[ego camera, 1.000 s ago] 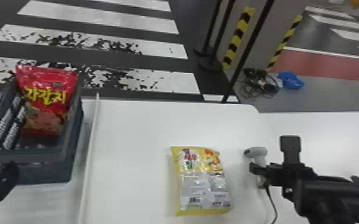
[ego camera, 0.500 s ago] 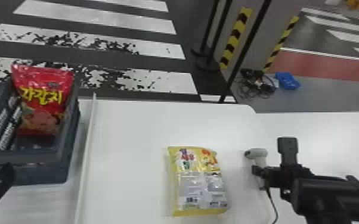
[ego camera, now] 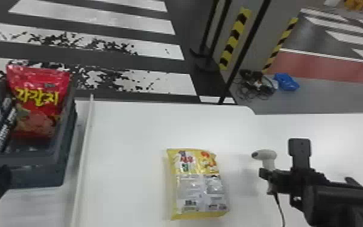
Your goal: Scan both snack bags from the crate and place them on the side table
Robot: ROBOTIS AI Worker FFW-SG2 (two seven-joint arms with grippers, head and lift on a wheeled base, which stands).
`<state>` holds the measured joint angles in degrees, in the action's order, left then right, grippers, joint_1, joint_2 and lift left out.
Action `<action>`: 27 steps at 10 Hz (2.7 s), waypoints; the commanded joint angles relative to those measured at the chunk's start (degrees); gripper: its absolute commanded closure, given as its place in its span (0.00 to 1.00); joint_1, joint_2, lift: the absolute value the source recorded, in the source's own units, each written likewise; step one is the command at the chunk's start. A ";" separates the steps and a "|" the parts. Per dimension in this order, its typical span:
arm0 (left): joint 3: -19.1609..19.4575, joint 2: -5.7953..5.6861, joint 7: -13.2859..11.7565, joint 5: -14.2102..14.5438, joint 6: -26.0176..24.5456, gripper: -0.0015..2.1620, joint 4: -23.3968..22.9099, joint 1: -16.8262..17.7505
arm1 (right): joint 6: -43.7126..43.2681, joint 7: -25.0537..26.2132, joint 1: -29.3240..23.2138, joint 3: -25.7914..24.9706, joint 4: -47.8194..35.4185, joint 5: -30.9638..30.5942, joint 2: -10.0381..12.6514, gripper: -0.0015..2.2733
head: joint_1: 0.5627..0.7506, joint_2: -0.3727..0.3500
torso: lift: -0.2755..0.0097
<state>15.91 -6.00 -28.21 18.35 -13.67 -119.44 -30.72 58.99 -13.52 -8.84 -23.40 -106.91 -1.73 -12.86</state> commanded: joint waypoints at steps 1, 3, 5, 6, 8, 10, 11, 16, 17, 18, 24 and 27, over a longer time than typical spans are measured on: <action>-0.18 -0.24 0.00 0.02 0.00 0.03 -0.09 0.23 | 4.25 1.04 -5.22 -0.50 -10.25 -0.03 2.75 0.99 | 0.70 0.11 | 0.63; -0.44 -0.33 0.00 0.02 0.00 0.03 0.00 0.58 | 13.75 1.74 -10.06 0.11 -22.38 -0.56 6.53 0.99 | 0.70 0.13 | 0.63; -0.44 -0.59 0.00 0.29 0.00 0.03 0.08 0.58 | 22.71 2.62 -13.31 2.66 -29.76 -1.17 9.43 0.99 | 0.70 0.18 | 0.63; -0.44 -0.59 0.00 0.37 0.00 0.03 0.17 0.49 | 25.70 4.03 -15.07 4.51 -32.92 -1.35 10.75 0.99 | 0.70 0.22 | 0.63; -0.44 -0.59 0.00 0.81 0.00 0.03 0.26 0.49 | 30.62 5.79 -17.44 9.08 -38.11 -4.43 12.59 0.99 | 0.70 0.27 | 0.63; -0.44 -0.68 0.00 1.34 0.00 0.03 0.61 0.58 | 31.09 7.19 -19.64 13.82 -42.77 -6.62 12.91 0.99 | 0.70 0.33 | 0.63; -0.35 -0.68 0.00 1.52 0.18 0.03 0.79 0.58 | 31.09 7.37 -20.16 16.46 -44.26 -8.38 12.91 0.99 | 0.70 0.36 | 0.63; -0.35 -0.68 0.00 1.78 0.53 0.03 1.58 0.49 | 31.09 10.71 -23.68 27.36 -50.06 -13.22 12.91 0.99 | 0.70 0.48 | 0.63; -0.62 -0.59 0.00 1.78 1.05 0.03 1.93 0.58 | 31.09 11.67 -24.65 29.11 -51.20 -13.66 12.91 0.99 | 0.70 0.51 | 0.63; -0.88 -0.50 0.00 1.78 1.05 0.03 2.02 0.67 | 31.09 12.03 -25.00 30.17 -51.91 -13.74 12.91 0.99 | 0.70 0.53 | 0.63; -1.15 -0.33 0.00 1.78 1.23 0.03 2.02 0.67 | 31.09 16.60 -28.25 39.93 -51.38 -14.53 12.91 0.99 | 0.70 0.64 | 0.63; -1.67 -0.42 0.00 1.69 1.23 0.03 2.02 0.75 | 31.09 17.39 -26.76 41.24 -47.69 -14.53 12.91 0.99 | 0.70 0.69 | 0.63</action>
<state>14.25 -6.34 -28.21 20.04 -12.44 -117.39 -29.97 89.96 3.86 -36.01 17.71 -155.32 -16.26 0.00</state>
